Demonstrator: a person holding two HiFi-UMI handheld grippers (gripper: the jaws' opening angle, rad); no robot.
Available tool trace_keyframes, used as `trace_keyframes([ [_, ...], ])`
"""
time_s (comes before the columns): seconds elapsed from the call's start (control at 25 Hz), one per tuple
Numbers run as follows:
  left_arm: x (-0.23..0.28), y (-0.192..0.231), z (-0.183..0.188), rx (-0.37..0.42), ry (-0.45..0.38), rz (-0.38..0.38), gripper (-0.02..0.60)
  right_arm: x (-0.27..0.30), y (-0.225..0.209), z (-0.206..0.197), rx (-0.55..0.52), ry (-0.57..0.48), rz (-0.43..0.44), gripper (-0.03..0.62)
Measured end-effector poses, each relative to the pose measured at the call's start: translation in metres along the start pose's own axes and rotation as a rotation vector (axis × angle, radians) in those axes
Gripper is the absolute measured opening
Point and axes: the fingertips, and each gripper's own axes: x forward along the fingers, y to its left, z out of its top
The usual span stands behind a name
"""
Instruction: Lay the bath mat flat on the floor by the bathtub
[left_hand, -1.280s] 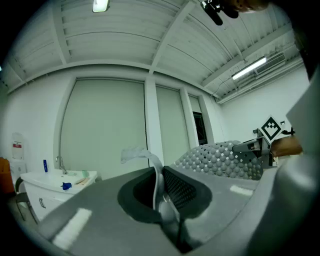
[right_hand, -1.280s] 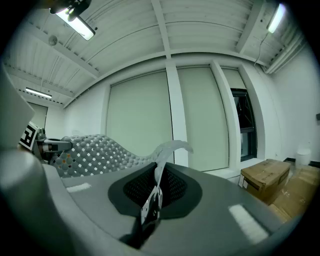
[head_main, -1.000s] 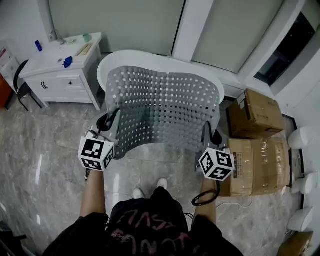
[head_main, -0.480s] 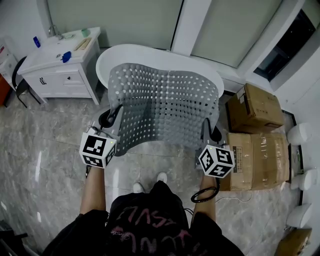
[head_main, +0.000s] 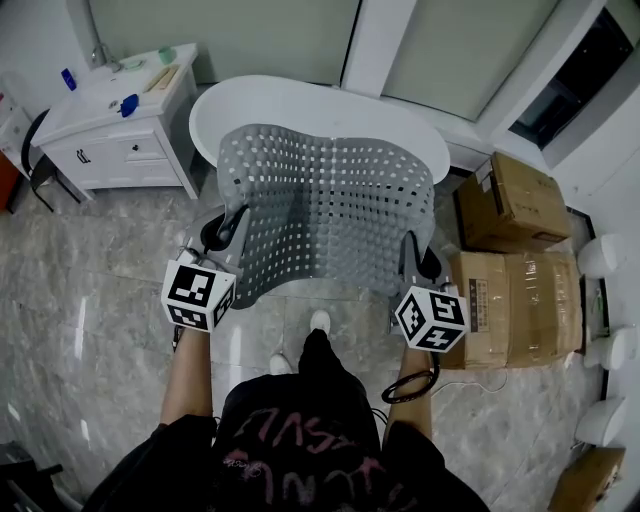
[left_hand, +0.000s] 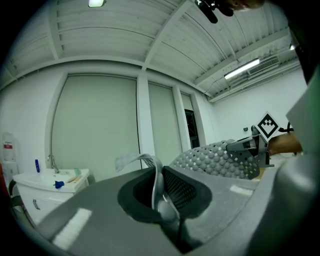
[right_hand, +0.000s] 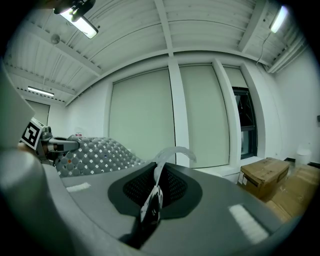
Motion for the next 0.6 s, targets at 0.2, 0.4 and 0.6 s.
trace_keyframes([
  [0.2, 0.018, -0.006, -0.016, 0.012, 0.04, -0.013, 0.017, 0.014, -0.008, -0.016, -0.003, 0.033, 0.009, 0.043],
  [0.4, 0.044, -0.009, -0.04, 0.005, 0.103, -0.027, 0.017, 0.038, -0.02, -0.039, 0.019, 0.081, 0.02, 0.043],
  [0.6, 0.067, -0.007, -0.068, -0.006, 0.18, -0.041, 0.017, 0.065, -0.022, -0.067, 0.043, 0.149, 0.044, 0.043],
])
